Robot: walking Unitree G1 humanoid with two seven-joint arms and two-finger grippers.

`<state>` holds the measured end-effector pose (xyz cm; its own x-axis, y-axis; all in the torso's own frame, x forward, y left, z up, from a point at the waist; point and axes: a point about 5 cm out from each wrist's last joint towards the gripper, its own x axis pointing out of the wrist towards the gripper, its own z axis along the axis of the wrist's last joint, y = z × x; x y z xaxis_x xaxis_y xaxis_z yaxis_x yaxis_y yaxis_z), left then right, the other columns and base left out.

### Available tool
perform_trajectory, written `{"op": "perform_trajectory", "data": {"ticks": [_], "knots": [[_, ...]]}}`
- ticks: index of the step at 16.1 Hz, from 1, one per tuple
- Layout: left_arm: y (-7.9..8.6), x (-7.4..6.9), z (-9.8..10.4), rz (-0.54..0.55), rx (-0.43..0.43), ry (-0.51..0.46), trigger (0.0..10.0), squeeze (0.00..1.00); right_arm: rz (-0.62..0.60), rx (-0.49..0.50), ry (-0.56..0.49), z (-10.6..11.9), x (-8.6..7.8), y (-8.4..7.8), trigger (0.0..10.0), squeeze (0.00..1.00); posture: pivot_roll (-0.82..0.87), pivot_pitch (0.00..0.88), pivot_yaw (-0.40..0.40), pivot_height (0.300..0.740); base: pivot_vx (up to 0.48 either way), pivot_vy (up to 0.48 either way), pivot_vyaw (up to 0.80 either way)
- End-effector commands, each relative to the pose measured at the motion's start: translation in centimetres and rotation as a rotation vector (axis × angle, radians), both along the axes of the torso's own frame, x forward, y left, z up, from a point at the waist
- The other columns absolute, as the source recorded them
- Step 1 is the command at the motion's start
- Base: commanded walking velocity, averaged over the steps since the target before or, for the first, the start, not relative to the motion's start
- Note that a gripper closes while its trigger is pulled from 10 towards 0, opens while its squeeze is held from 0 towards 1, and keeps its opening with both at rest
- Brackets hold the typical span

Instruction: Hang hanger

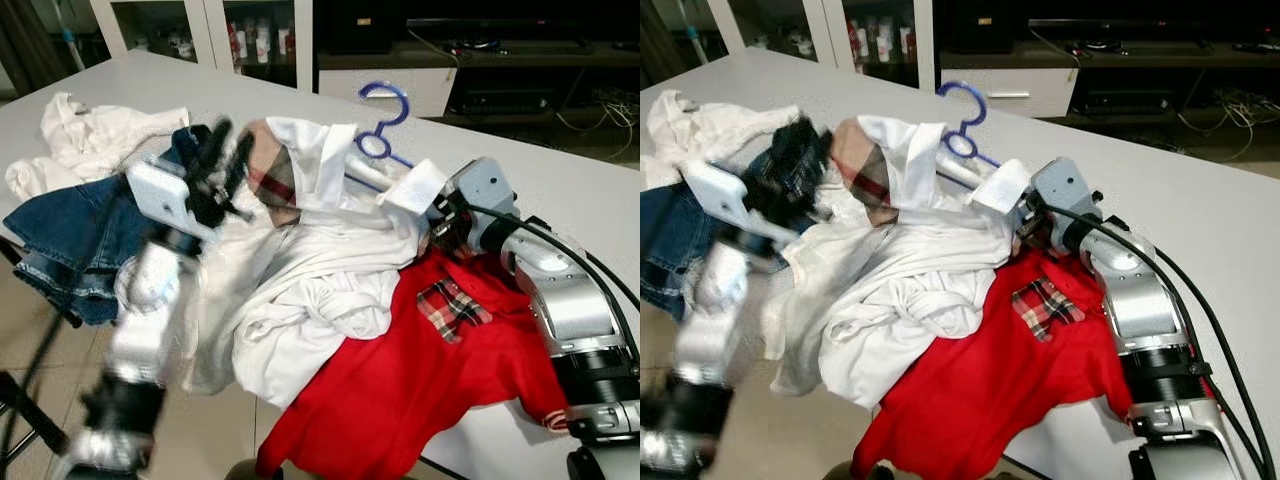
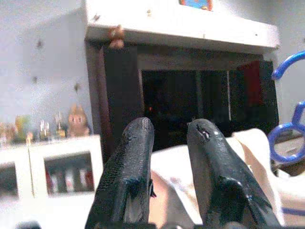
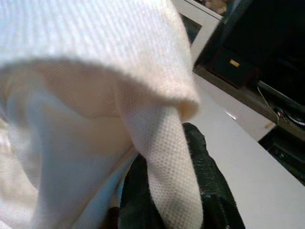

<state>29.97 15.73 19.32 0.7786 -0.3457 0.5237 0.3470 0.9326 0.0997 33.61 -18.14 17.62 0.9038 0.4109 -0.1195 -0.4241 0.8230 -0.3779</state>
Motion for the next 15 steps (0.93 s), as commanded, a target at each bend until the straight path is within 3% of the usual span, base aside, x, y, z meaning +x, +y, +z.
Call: {"op": "perform_trajectory", "data": {"ticks": [1, 2, 3, 4, 5, 6, 9, 11, 15], "knots": [[-0.1, -0.3, 0.5, 0.021, -0.058, -0.011, 10.0, 0.0, -0.032, 0.036, -0.028, 1.0, 0.3, -0.2, 0.0, 0.0, 0.08, 0.0, 0.014, 0.74, 0.0, 0.0, 0.0], [0.3, -0.8, 0.5, 0.142, -0.14, -0.025, 10.0, 0.0, -0.086, 0.061, -0.027, 0.8, 0.5, -0.4, 4.2, 0.0, 0.09, 0.0, 0.013, 0.74, 0.0, 0.0, 0.0], [0.5, -0.8, 0.5, 0.17, -0.157, -0.025, 10.0, 0.0, -0.094, 0.064, -0.028, 0.8, 0.5, -0.4, 4.2, 0.0, 0.09, 0.0, 0.013, 0.74, 0.0, 0.0, 0.0], [1.1, -1.0, 0.5, 0.243, -0.195, -0.006, 10.0, 0.0, -0.12, 0.086, -0.031, 0.7, 0.6, -0.4, 10.0, 0.0, 0.09, 0.0, 0.012, 0.74, 0.0, 0.0, 0.0], [1.7, -1.1, 0.3, 0.302, -0.216, 0.008, 10.0, 0.0, -0.136, 0.098, -0.033, 0.7, 0.7, -0.4, 10.0, 0.0, 0.09, 0.0, 0.013, 0.74, 0.0, 0.0, 0.0], [3.2, -1.3, -0.4, 0.444, -0.286, 0.073, 10.0, 0.0, -0.181, 0.134, -0.039, 0.7, 0.9, -0.3, 10.0, 0.0, 0.09, 0.0, 0.014, 0.74, 0.0, 0.0, 0.0], [4.2, -1.4, -2.0, 0.584, -0.395, 0.201, 10.0, 0.0, -0.221, 0.198, -0.052, 1.1, 1.2, -0.1, 10.0, 0.0, 0.09, 0.0, 0.016, 0.74, 0.0, 0.0, 0.0], [3.9, -1.4, -2.4, 0.652, -0.315, 0.222, 10.0, 0.0, -0.221, 0.223, -0.056, 1.2, 1.3, 0.2, 10.0, 0.0, 0.09, 0.0, 0.014, 0.74, 0.0, 0.0, 0.0], [3.2, -1.6, -2.0, 0.685, -0.298, 0.213, 10.0, 0.0, -0.222, 0.249, -0.089, 1.7, 1.3, 0.2, 10.0, 0.0, 0.09, 0.0, 0.014, 0.74, 0.0, 0.0, 0.11]]}}
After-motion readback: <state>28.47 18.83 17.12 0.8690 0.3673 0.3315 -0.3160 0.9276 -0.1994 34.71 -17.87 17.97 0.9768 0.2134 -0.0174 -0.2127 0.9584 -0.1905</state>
